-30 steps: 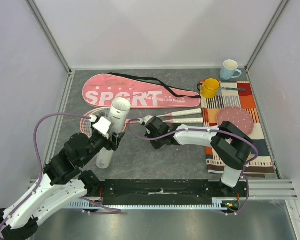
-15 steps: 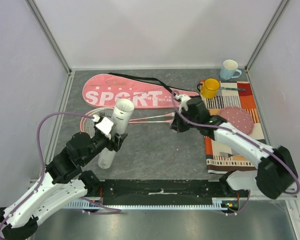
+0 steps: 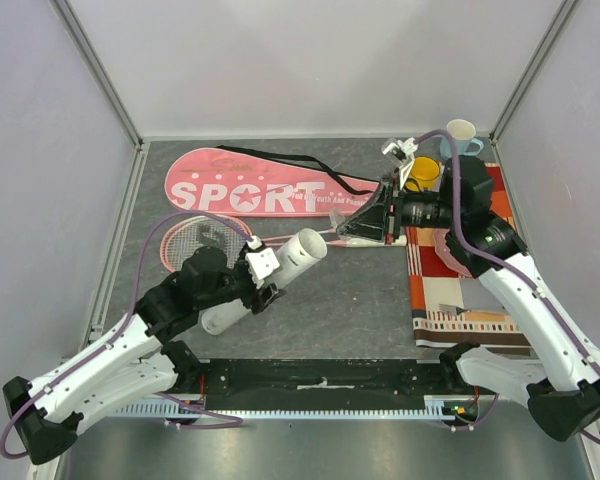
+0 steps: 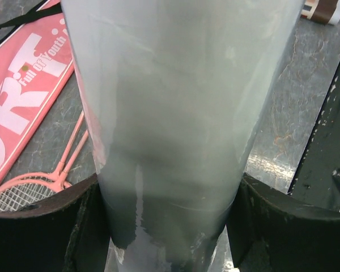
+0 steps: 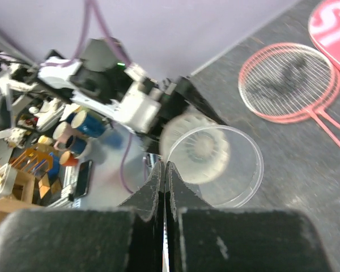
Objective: Pack up the badminton gear
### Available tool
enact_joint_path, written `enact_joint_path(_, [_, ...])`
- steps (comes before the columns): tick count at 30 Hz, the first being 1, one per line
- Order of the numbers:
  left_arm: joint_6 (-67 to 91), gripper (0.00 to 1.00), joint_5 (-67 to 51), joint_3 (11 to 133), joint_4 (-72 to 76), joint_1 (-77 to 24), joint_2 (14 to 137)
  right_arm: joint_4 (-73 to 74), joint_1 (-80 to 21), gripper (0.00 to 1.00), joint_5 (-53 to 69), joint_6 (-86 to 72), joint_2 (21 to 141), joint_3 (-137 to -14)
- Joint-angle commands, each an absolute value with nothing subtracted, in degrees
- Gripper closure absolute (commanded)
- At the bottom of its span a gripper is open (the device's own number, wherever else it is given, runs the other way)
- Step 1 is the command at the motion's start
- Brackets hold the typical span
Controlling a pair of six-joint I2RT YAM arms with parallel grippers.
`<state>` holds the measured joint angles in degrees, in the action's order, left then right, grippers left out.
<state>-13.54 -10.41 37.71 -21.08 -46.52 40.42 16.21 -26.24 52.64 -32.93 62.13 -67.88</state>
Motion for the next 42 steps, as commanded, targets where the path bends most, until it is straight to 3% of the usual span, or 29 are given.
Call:
enact_joint_path(1, [-20.7,0.92,-12.8,38.8,-17.2,-46.8,41.3,11.2,-26.3,1.00,62.7,-40.0,60.7,-72.6])
enact_joint_path(17, [-20.0,0.93,-13.6,36.6,-15.1,-46.7,39.6,7.3,-30.2,1.00,65.9,-44.3,64.8,-72.2])
enact_joint_path(42, [-19.8,0.92,-13.8,36.0,-14.4,-46.8,38.4,23.2,-34.7,1.00,54.1,-33.2,68.7,-77.7])
